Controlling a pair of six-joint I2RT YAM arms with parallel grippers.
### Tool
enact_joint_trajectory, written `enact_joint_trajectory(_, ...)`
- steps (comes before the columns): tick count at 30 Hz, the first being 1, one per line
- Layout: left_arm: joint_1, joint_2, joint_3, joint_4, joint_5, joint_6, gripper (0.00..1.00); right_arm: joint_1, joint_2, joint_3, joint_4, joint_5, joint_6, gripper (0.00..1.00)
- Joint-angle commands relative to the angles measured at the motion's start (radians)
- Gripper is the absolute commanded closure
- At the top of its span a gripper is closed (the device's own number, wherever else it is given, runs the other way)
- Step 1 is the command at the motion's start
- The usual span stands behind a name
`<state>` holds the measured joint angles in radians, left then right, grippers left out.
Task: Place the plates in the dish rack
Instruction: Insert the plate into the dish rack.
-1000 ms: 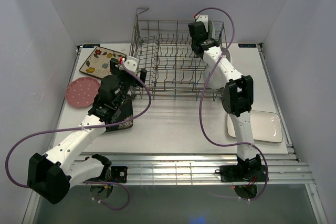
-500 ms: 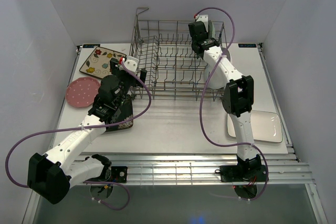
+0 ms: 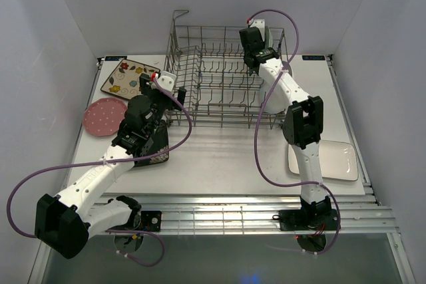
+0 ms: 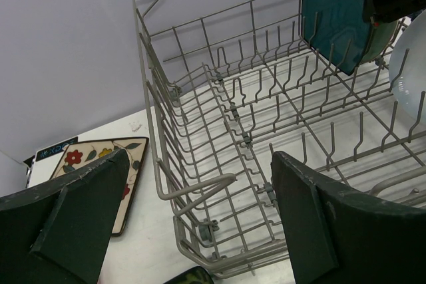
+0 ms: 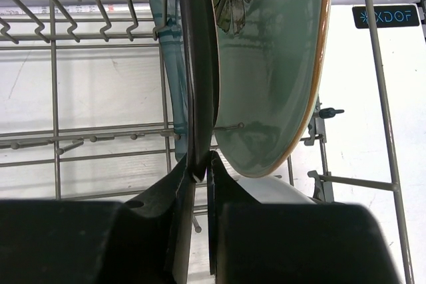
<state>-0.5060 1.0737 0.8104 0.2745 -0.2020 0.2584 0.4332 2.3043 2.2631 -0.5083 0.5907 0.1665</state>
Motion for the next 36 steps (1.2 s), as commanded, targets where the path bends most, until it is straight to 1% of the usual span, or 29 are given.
enact_joint_trajectory(1,0.000,-0.018,0.001,0.017,-0.008,0.001,0.02,0.022,-0.106,0.004,-0.013,-0.019,0.019,0.92)
enact_joint_trajectory(3,-0.002,-0.018,0.000,0.017,-0.010,0.001,0.02,0.022,-0.109,0.007,-0.012,-0.015,0.019,0.92)
enact_joint_trajectory(4,-0.002,-0.020,-0.001,0.019,-0.010,0.001,0.02,0.024,-0.112,0.006,-0.010,-0.017,0.021,0.90)
enact_joint_trajectory(6,0.000,-0.020,0.000,0.019,-0.011,0.001,0.02,0.025,-0.123,-0.002,-0.007,-0.015,0.021,0.74)
enact_joint_trajectory(7,-0.002,-0.020,-0.001,0.017,-0.011,0.002,0.02,0.025,-0.129,-0.014,-0.004,-0.014,0.021,0.70)
enact_joint_trajectory(8,-0.002,-0.020,-0.002,0.017,-0.011,0.001,0.02,0.025,-0.132,-0.022,-0.003,-0.012,0.019,0.64)
enact_joint_trajectory(11,0.000,-0.020,-0.001,0.019,-0.011,0.001,0.02,0.025,-0.147,-0.042,0.005,-0.002,0.022,0.57)
enact_joint_trajectory(13,0.000,-0.020,-0.001,0.019,-0.011,0.002,0.02,0.025,-0.154,-0.045,0.005,-0.003,0.022,0.55)
enact_joint_trajectory(14,-0.002,-0.021,-0.001,0.019,-0.011,0.002,0.02,0.027,-0.157,-0.050,0.007,-0.002,0.022,0.52)
enact_joint_trajectory(16,-0.002,-0.021,-0.001,0.017,-0.011,0.001,0.02,0.029,-0.166,-0.053,0.008,-0.003,0.022,0.51)
enact_joint_trajectory(23,-0.002,-0.021,-0.002,0.017,-0.013,0.001,0.02,0.044,-0.220,-0.118,0.027,-0.012,0.027,0.50)
enact_joint_trajectory(27,0.000,-0.020,-0.002,0.017,-0.011,0.001,0.02,0.056,-0.292,-0.219,0.062,-0.034,0.027,0.50)
enact_joint_trajectory(28,0.000,-0.018,-0.002,0.019,-0.011,0.002,0.02,0.064,-0.305,-0.237,0.068,-0.040,0.027,0.46)
enact_joint_trajectory(30,-0.002,-0.018,-0.002,0.017,-0.013,0.002,0.02,0.073,-0.347,-0.276,0.091,-0.038,0.022,0.44)
enact_joint_trajectory(31,-0.002,-0.020,-0.002,0.019,-0.013,0.002,0.02,0.084,-0.364,-0.319,0.102,-0.035,0.022,0.39)
enact_joint_trajectory(33,0.000,-0.018,-0.004,0.019,-0.013,0.001,0.02,0.094,-0.411,-0.365,0.134,-0.037,0.021,0.35)
enact_joint_trajectory(34,-0.002,-0.018,-0.002,0.019,-0.014,0.001,0.02,0.107,-0.430,-0.417,0.146,-0.040,0.021,0.32)
enact_joint_trajectory(36,-0.002,-0.020,-0.002,0.017,-0.014,0.002,0.02,0.117,-0.483,-0.471,0.186,-0.057,0.019,0.31)
